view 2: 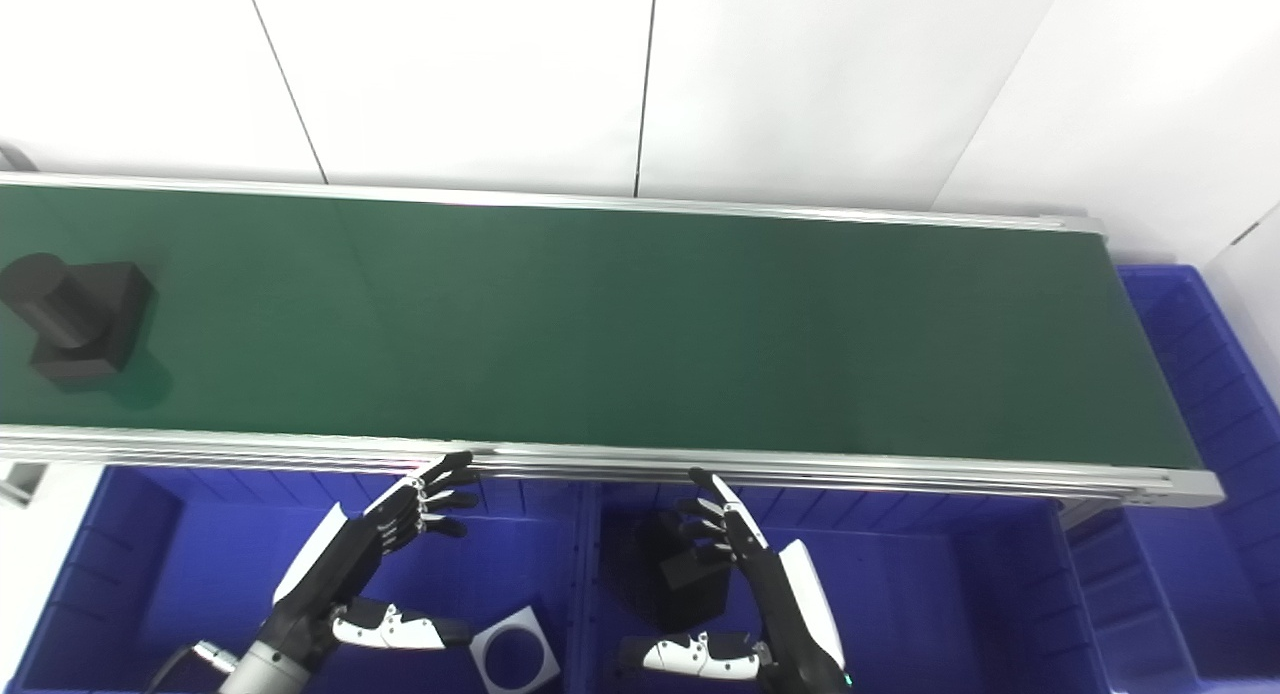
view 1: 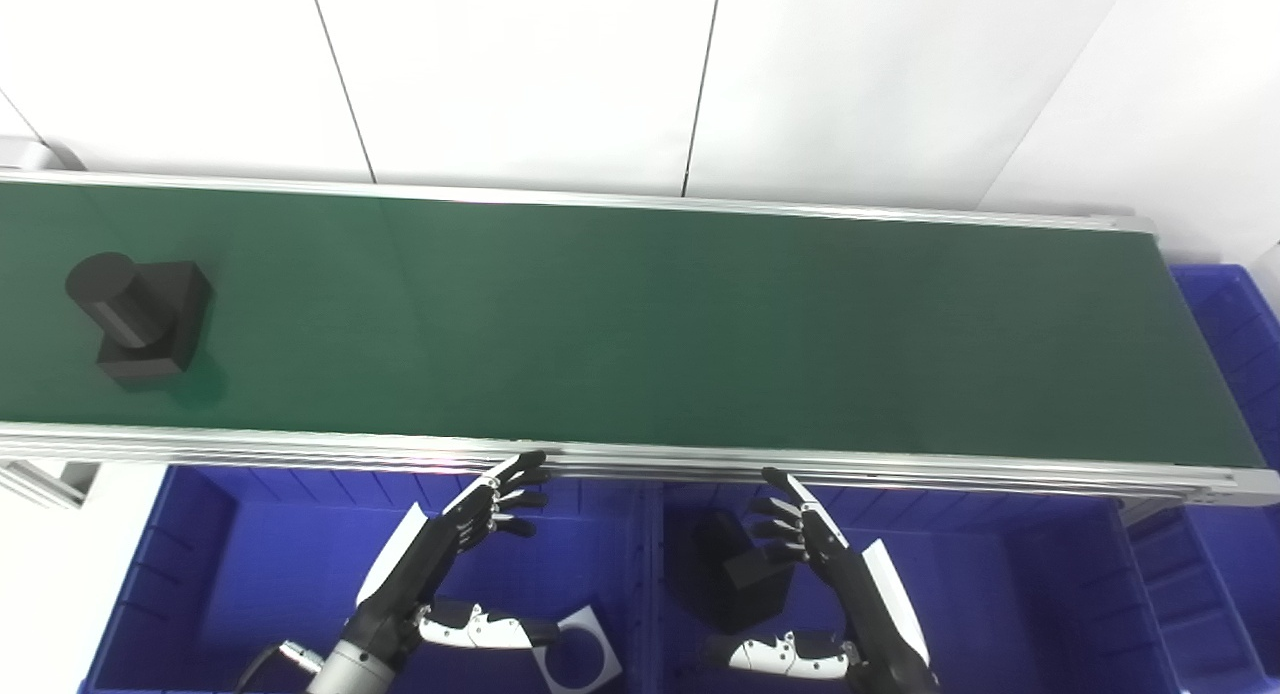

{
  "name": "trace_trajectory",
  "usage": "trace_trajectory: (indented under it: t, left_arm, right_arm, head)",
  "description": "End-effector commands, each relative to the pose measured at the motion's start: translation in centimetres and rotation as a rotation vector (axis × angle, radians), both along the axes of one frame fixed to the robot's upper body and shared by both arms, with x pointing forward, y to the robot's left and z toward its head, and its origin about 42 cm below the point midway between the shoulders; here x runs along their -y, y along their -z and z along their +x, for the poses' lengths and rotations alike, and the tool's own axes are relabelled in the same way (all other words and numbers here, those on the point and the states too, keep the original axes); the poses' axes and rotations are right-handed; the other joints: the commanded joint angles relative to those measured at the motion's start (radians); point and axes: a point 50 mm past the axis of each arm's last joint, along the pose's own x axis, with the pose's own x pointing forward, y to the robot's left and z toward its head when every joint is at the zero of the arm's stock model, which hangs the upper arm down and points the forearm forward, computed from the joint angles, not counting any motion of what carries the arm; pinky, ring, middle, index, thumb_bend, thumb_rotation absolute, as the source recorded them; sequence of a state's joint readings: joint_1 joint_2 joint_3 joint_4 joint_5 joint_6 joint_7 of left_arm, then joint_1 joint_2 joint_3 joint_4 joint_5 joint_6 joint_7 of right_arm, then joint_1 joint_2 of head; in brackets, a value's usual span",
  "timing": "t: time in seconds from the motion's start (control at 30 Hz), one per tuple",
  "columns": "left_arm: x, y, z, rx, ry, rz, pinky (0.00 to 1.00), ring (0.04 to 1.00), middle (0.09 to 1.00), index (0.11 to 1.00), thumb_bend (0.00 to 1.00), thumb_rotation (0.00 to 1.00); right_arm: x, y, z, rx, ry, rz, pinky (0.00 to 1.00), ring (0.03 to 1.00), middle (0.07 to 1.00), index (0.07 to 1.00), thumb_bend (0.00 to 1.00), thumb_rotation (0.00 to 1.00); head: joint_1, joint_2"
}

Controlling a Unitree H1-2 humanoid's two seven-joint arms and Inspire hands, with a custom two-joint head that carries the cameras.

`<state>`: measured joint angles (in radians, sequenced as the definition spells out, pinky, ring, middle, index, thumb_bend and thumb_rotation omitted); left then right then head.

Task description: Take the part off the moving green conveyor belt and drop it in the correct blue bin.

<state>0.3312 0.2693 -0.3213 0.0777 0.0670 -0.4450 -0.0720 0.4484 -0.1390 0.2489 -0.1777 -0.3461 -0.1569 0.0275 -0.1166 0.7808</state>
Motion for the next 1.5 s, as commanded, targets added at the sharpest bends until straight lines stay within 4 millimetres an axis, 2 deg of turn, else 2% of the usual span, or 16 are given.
trace_trajectory:
  t: [0.0, 0.47, 0.63, 0.7, 0.73, 0.77, 0.8, 0.9, 1.03, 1.3, 1.47]
  left_arm:
    - [-0.1, -1.0, 0.3, 0.054, 0.004, -0.010, 0.69, 0.809, 0.871, 0.905, 0.84, 0.29]
    - [-0.2, -0.9, 0.4, 0.051, 0.003, -0.011, 0.69, 0.806, 0.871, 0.905, 0.84, 0.30]
    - [-0.1, -0.7, 0.4, 0.047, 0.004, -0.011, 0.69, 0.802, 0.874, 0.907, 0.84, 0.30]
    - [0.3, -0.5, 0.3, 0.038, 0.006, -0.021, 0.69, 0.799, 0.869, 0.902, 0.85, 0.31]
    - [0.5, -0.4, 0.3, 0.034, 0.008, -0.025, 0.69, 0.795, 0.864, 0.897, 0.85, 0.31]
    - [0.9, -0.2, 0.2, 0.031, 0.012, -0.024, 0.69, 0.795, 0.866, 0.896, 0.85, 0.31]
    - [1.1, -0.2, 0.2, 0.031, 0.015, -0.019, 0.69, 0.793, 0.867, 0.895, 0.85, 0.31]
    - [1.8, 0.2, 0.2, 0.029, 0.019, -0.010, 0.68, 0.779, 0.858, 0.883, 0.85, 0.30]
    - [2.5, 0.8, 0.3, 0.031, 0.027, 0.016, 0.65, 0.748, 0.832, 0.858, 0.89, 0.31]
    - [2.9, 1.4, 0.8, 0.036, 0.033, 0.037, 0.62, 0.732, 0.805, 0.830, 0.92, 0.31]
    - [3.1, 1.7, 1.0, 0.024, 0.042, 0.028, 0.64, 0.734, 0.803, 0.828, 0.92, 0.29]
  right_arm:
    - [-0.2, -1.1, 0.1, 0.075, -0.007, 0.014, 0.67, 0.761, 0.825, 0.923, 0.85, 0.18]
    - [-0.2, -1.1, 0.2, 0.077, -0.009, -0.001, 0.65, 0.745, 0.818, 0.901, 0.85, 0.18]
    - [0.0, -1.0, 0.2, 0.074, -0.015, 0.000, 0.66, 0.757, 0.826, 0.893, 0.84, 0.20]
    - [0.2, -0.9, 0.1, 0.064, -0.003, 0.010, 0.66, 0.751, 0.822, 0.885, 0.84, 0.18]
    - [0.4, -0.9, 0.0, 0.061, 0.001, 0.014, 0.66, 0.750, 0.820, 0.881, 0.84, 0.16]
    - [0.6, -0.8, -0.1, 0.062, 0.001, 0.018, 0.66, 0.750, 0.819, 0.881, 0.84, 0.15]
    - [0.8, -0.8, -0.1, 0.069, -0.002, 0.020, 0.66, 0.749, 0.819, 0.881, 0.84, 0.13]
    - [1.4, -0.6, -0.1, 0.086, -0.010, 0.019, 0.66, 0.749, 0.817, 0.882, 0.83, 0.12]
    - [2.0, -0.2, -0.1, 0.077, -0.006, 0.010, 0.65, 0.752, 0.822, 0.895, 0.84, 0.11]
    - [2.5, 0.8, 0.3, 0.069, 0.003, 0.034, 0.67, 0.769, 0.839, 0.917, 0.84, 0.06]
    - [2.8, 1.1, 0.3, 0.078, 0.011, 0.037, 0.67, 0.764, 0.835, 0.917, 0.85, 0.02]
  head:
    - [0.001, 0.001]
    - [-0.002, -0.002]
    - [0.041, -0.016]
    - [0.153, -0.055]
    - [0.173, -0.064]
    - [0.231, -0.093]
    - [0.231, -0.093]
    - [0.318, -0.146]
    - [0.388, -0.206]
    - [0.414, -0.256]
    - [0.393, -0.263]
